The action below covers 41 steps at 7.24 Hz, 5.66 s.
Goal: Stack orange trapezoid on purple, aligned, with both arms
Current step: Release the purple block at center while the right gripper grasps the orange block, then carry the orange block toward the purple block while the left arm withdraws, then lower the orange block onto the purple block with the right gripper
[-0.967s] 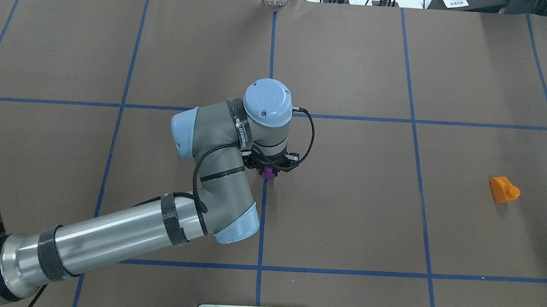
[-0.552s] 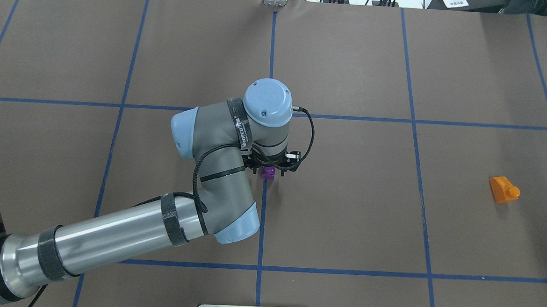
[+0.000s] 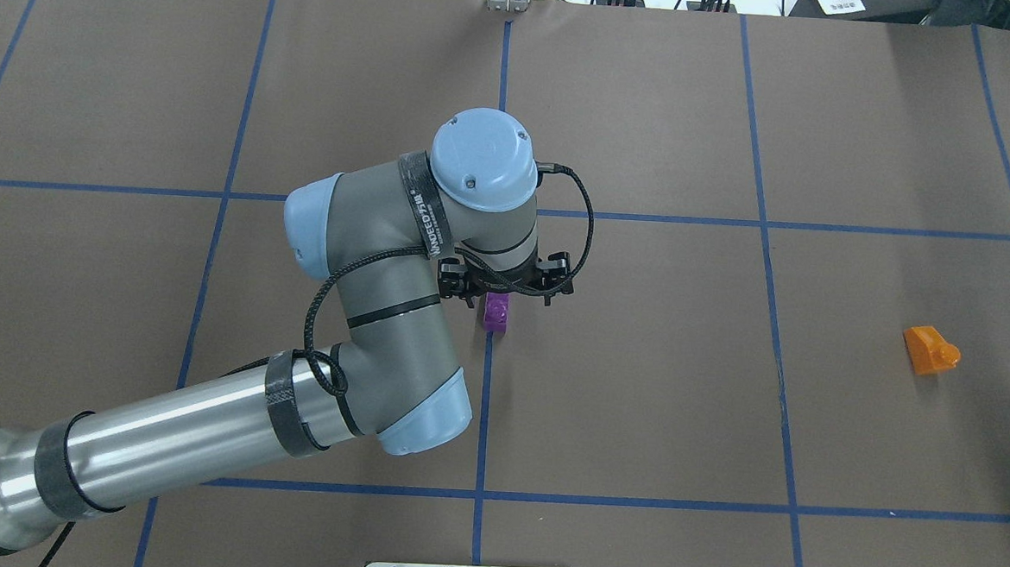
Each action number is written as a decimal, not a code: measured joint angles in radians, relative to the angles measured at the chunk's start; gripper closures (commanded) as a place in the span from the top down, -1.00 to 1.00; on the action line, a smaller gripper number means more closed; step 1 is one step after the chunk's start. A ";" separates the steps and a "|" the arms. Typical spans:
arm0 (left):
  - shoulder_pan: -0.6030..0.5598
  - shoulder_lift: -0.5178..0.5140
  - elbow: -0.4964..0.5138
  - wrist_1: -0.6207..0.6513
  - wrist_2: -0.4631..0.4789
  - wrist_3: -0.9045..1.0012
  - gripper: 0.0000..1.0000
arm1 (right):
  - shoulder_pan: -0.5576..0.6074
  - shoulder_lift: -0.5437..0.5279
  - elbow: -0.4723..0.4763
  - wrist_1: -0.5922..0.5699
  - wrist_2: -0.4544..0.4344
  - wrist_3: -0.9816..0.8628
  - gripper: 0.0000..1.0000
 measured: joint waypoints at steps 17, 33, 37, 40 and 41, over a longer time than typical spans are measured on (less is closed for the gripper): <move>-0.013 0.073 -0.128 0.042 0.004 -0.003 1.00 | -0.320 0.026 -0.058 0.259 -0.200 0.318 -1.00; -0.093 0.645 -0.513 0.028 0.001 0.287 1.00 | -0.799 1.005 -0.149 -0.437 -0.594 0.919 -1.00; -0.091 0.644 -0.506 0.027 0.001 0.284 1.00 | -0.795 1.016 -0.184 -0.434 -0.595 0.849 -1.00; -0.090 0.641 -0.506 0.027 0.001 0.284 1.00 | -0.793 1.014 -0.242 -0.316 -0.586 0.896 -1.00; -0.089 0.641 -0.506 0.027 0.001 0.284 1.00 | -0.793 1.012 -0.251 -0.282 -0.576 0.911 -1.00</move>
